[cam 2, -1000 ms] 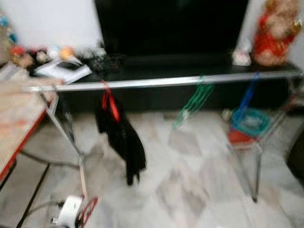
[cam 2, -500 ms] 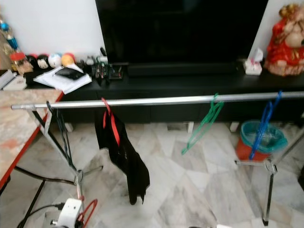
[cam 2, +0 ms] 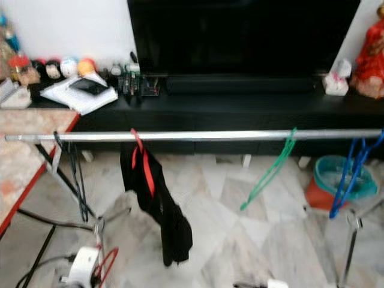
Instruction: Hang hanger
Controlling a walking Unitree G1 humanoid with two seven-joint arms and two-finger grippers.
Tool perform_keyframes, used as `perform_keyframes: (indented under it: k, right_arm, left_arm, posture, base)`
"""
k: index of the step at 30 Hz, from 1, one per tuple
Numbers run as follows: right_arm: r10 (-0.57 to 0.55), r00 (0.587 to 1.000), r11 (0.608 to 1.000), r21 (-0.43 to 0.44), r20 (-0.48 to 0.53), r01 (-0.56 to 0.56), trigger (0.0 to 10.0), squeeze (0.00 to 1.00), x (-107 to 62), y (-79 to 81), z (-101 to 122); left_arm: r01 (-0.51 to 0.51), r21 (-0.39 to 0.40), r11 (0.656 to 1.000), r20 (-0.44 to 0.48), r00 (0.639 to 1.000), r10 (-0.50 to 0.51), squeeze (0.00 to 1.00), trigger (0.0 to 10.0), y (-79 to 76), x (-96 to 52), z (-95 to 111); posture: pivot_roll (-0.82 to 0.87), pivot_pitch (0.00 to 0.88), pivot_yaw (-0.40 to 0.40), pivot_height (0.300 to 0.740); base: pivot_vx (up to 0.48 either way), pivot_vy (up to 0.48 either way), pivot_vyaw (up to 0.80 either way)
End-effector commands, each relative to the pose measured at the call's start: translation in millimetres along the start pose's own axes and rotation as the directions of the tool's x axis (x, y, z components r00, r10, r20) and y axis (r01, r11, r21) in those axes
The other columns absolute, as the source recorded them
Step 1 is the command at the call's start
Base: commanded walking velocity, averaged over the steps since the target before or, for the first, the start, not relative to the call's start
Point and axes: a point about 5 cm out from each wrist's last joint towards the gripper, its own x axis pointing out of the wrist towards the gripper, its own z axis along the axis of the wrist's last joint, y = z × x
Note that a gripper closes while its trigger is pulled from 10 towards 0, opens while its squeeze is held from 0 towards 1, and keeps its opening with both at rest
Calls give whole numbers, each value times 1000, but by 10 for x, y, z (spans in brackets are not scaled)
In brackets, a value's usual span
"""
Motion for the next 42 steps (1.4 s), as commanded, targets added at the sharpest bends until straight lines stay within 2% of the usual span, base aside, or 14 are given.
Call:
perform_keyframes:
  k: [1,10,14,29,42]
  right_arm:
    - [1,1000,1000,-3,-9,-1,10000,0,-3,-8,-24]
    - [3,1000,1000,-11,-14,-3,10000,0,-5,-13,-32]
    - [8,1000,999,-40,-19,-8,10000,0,-5,-15,-34]
    - [0,1000,1000,-30,-17,0,10000,0,-7,-33,-30]
    - [1,1000,999,-33,-18,-1,10000,0,-7,-34,-27]
  left_arm:
    - [-12,20,1000,-14,1000,13,0,10000,32,-4,-13]
    - [-12,18,1000,-21,1000,12,0,10000,25,-8,-43]
    - [-6,24,1000,-24,1000,6,0,10000,14,-9,-58]
    - [0,24,1000,-17,1000,0,0,10000,-3,-5,-38]
    - [3,23,1000,-26,1000,-3,0,10000,-7,-17,-99]
  posture:
    - [34,0,25,740]
    - [37,0,22,740]
    - [38,0,21,740]
    - [40,0,15,740]
    - [44,0,13,740]
  base:
    - [0,-296,0]
    - [0,-309,0]
    - [0,-311,0]
    - [0,-313,0]
    - [0,-313,0]
